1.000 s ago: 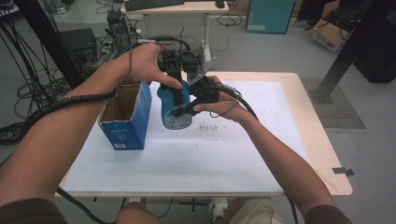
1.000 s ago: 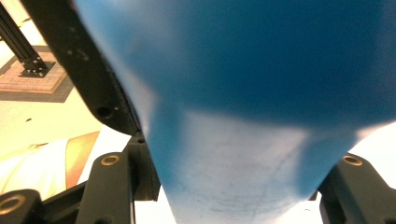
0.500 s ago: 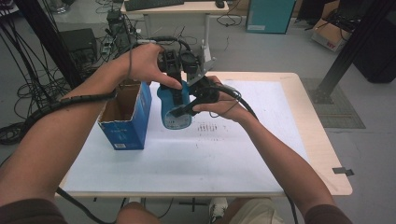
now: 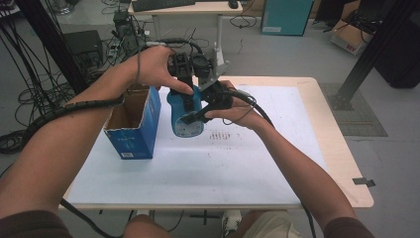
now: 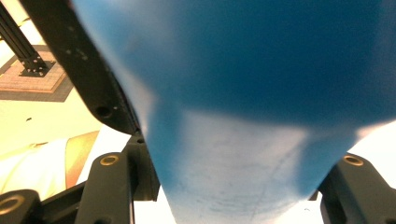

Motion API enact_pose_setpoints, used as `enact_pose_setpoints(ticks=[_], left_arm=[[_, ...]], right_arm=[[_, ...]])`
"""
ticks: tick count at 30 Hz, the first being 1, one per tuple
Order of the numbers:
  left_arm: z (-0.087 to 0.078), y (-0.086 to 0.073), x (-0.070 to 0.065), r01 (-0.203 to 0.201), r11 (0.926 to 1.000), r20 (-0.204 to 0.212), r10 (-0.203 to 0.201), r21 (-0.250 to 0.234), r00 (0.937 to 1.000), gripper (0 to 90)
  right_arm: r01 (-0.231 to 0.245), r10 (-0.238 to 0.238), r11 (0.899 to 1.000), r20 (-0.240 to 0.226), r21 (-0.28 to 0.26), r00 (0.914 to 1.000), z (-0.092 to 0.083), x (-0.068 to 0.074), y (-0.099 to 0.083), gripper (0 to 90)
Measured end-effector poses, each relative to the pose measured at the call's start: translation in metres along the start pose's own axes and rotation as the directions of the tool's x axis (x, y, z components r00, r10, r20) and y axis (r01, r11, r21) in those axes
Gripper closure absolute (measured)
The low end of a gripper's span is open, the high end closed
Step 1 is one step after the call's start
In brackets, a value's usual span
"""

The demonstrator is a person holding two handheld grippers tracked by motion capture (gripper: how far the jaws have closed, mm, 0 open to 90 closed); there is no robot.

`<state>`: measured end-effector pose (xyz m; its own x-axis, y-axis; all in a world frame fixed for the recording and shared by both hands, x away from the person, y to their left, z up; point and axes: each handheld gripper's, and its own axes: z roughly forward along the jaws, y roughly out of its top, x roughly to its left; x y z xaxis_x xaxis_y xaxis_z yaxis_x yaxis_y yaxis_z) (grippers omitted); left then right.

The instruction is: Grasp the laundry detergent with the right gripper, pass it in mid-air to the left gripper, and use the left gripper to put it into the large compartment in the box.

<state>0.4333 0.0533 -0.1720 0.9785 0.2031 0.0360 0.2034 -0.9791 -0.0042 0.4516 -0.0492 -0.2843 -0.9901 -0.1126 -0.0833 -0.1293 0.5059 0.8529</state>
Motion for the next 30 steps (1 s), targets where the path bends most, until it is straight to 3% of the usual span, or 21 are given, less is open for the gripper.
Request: enact_pose_setpoints(ticks=[12,13,14,15,16,18,19,22,23,25,26,30], left_arm=[[0.001,-0.001,-0.002,0.003,1.0,-0.011,-0.003,-0.002,0.9999,37.2],[0.005,-0.001,-0.008,0.114,0.9902,0.01,-0.113,-0.081,0.9935,37.2],[0.005,-0.002,-0.008,0.122,0.9893,0.017,-0.121,-0.08,0.9925,37.2],[0.005,-0.002,-0.007,0.121,0.9899,0.013,-0.12,-0.074,0.9926,37.2],[0.002,-0.003,-0.004,0.073,0.9969,0.009,-0.073,-0.03,0.9973,37.2],[0.003,-0.004,-0.004,0.093,0.995,-0.011,-0.094,-0.036,0.9955,37.2],[0.002,-0.004,-0.003,0.099,0.9946,-0.01,-0.1,-0.03,0.995,37.2],[-0.001,-0.005,0.0,0.109,0.9939,-0.019,-0.11,-0.015,0.9938,37.1],[-0.006,-0.006,0.005,0.061,0.9976,-0.019,-0.06,0.033,0.998,37.1],[-0.009,-0.007,0.007,0.061,0.9971,-0.034,-0.059,0.045,0.9977,37.1],[-0.01,-0.007,0.007,0.067,0.9967,-0.038,-0.065,0.046,0.9972,37.1],[-0.016,-0.01,0.008,0.089,0.9948,-0.043,-0.087,0.05,0.9953,37.1]], right_arm=[[0.002,-0.002,1.0,0.017,-0.003,0.9999,-0.001,0.001,0.0,35.5],[-0.061,0.062,0.998,0.026,-0.004,0.9978,-0.002,0.005,0.001,33.8],[-0.055,0.055,0.999,0.029,-0.002,0.9981,-0.003,0.004,0.001,32.0],[-0.034,0.033,0.999,0.033,0.005,0.9989,-0.003,0.003,0.0,29.4],[0.033,-0.033,0.999,0.039,0.01,0.9987,-0.003,-0.001,-0.002,26.3],[0.048,-0.049,0.999,0.047,0.02,0.9977,-0.004,-0.002,-0.002,25.4],[-0.015,0.013,0.999,0.045,0.048,0.9989,-0.007,0.002,-0.003,22.4],[-0.035,0.031,0.996,0.056,0.076,0.9979,-0.009,0.002,-0.005,16.4],[-0.034,0.029,0.995,0.061,0.09,0.9977,-0.01,0.003,-0.006,15.0],[-0.087,0.083,0.991,0.049,0.103,0.9954,-0.012,0.002,-0.008,7.4],[-0.086,0.077,0.988,0.075,0.131,0.9942,-0.013,0.004,-0.008,5.8],[-0.067,0.05,0.977,0.087,0.201,0.9949,-0.017,0.006,-0.008,6.1]])
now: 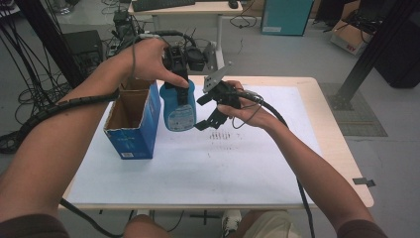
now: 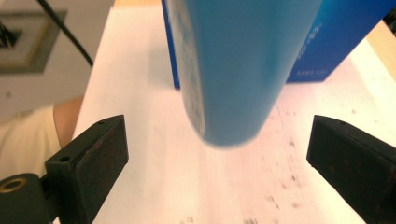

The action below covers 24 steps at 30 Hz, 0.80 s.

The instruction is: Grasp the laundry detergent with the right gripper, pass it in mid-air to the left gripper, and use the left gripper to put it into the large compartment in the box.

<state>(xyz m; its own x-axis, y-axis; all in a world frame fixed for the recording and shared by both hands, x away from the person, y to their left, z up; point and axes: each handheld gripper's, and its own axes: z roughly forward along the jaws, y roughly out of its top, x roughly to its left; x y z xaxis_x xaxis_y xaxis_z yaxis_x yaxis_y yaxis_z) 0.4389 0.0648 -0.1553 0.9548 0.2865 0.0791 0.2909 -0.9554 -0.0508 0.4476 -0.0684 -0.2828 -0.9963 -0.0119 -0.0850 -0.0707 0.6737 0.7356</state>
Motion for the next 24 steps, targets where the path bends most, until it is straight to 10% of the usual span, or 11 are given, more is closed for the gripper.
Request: enact_pose_setpoints(ticks=[5,17,24], left_arm=[[-0.007,-0.003,0.001,0.029,0.9995,-0.002,-0.029,0.011,0.9996,37.1],[-0.026,-0.016,0.01,0.139,0.9901,-0.006,-0.139,0.016,0.9902,37.1],[-0.033,-0.028,0.016,0.256,0.9666,0.01,-0.256,-0.001,0.9666,37.1]], right_arm=[[-0.019,0.022,0.993,-0.021,0.12,0.9995,-0.006,0.0,-0.004,5.9],[-0.134,0.118,0.967,0.085,0.214,0.9893,-0.038,0.012,-0.006,7.1],[-0.133,0.106,0.958,0.116,0.254,0.9876,-0.053,0.015,-0.017,7.3]])
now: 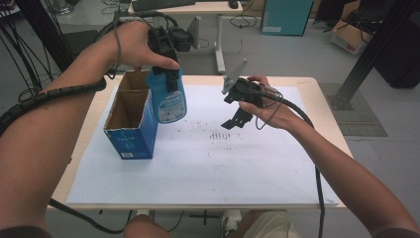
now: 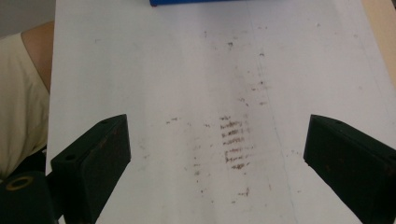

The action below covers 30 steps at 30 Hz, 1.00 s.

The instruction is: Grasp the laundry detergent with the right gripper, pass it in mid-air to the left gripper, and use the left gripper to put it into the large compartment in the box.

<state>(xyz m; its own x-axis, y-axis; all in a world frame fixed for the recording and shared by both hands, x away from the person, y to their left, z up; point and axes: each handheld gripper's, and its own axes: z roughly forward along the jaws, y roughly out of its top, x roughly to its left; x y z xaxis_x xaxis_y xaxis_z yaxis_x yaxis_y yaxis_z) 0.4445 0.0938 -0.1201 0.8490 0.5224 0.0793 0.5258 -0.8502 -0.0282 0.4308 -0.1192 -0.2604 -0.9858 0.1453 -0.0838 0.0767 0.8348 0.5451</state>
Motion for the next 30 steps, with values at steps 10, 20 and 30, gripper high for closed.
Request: enact_pose_setpoints(ticks=[10,20,30], left_arm=[[-0.033,-0.016,0.015,0.161,0.9869,-0.054,-0.162,-0.011,0.9854,37.1],[-0.058,-0.032,0.033,0.37,0.929,-0.07,-0.368,0.019,0.9273,37.1],[-0.08,-0.057,0.056,0.577,0.8163,-0.05,-0.577,-0.013,0.815,37.1]], right_arm=[[-0.035,0.035,0.999,0.005,0.031,0.9994,-0.017,0.002,-0.019,7.3],[-0.061,0.058,0.997,0.055,0.053,0.9968,-0.044,0.001,-0.033,7.3],[-0.087,0.082,0.994,0.08,0.067,0.9934,-0.068,-0.002,-0.043,7.3]])
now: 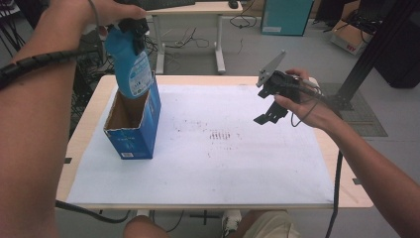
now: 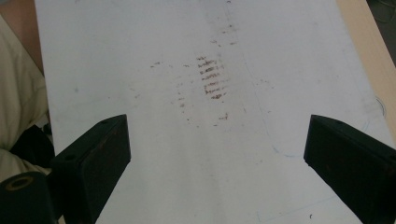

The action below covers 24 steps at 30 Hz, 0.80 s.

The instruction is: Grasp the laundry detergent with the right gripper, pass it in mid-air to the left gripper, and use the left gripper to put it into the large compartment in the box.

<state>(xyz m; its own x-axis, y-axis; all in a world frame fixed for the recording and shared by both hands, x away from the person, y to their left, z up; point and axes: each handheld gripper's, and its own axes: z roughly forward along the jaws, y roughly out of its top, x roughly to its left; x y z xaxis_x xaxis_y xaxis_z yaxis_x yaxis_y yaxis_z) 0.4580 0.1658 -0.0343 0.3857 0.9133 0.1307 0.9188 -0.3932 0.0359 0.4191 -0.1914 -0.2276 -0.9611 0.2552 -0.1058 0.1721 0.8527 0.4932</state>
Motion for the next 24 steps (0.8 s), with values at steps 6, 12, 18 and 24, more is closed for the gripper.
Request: enact_pose_setpoints(ticks=[6,12,18,24], left_arm=[[-0.007,-0.002,0.013,0.128,0.9918,0.012,-0.128,0.005,0.9917,37.1],[-0.011,-0.007,0.029,0.24,0.9706,0.059,-0.238,-0.024,0.9695,37.1],[-0.009,-0.012,0.046,0.345,0.9366,0.073,-0.341,-0.059,0.9372,37.1],[-0.002,-0.017,0.056,0.392,0.9184,0.059,-0.389,-0.051,0.9192,37.1]], right_arm=[[0.003,-0.003,1.0,0.02,0.015,0.9998,-0.006,0.001,-0.003,7.3],[-0.005,0.005,1.0,0.023,0.016,0.9997,-0.008,0.002,-0.005,7.3],[-0.007,0.007,1.0,0.031,0.011,0.9995,-0.011,0.003,-0.009,7.2],[-0.005,0.004,1.0,0.027,0.014,0.9996,-0.014,0.002,-0.014,7.2]])
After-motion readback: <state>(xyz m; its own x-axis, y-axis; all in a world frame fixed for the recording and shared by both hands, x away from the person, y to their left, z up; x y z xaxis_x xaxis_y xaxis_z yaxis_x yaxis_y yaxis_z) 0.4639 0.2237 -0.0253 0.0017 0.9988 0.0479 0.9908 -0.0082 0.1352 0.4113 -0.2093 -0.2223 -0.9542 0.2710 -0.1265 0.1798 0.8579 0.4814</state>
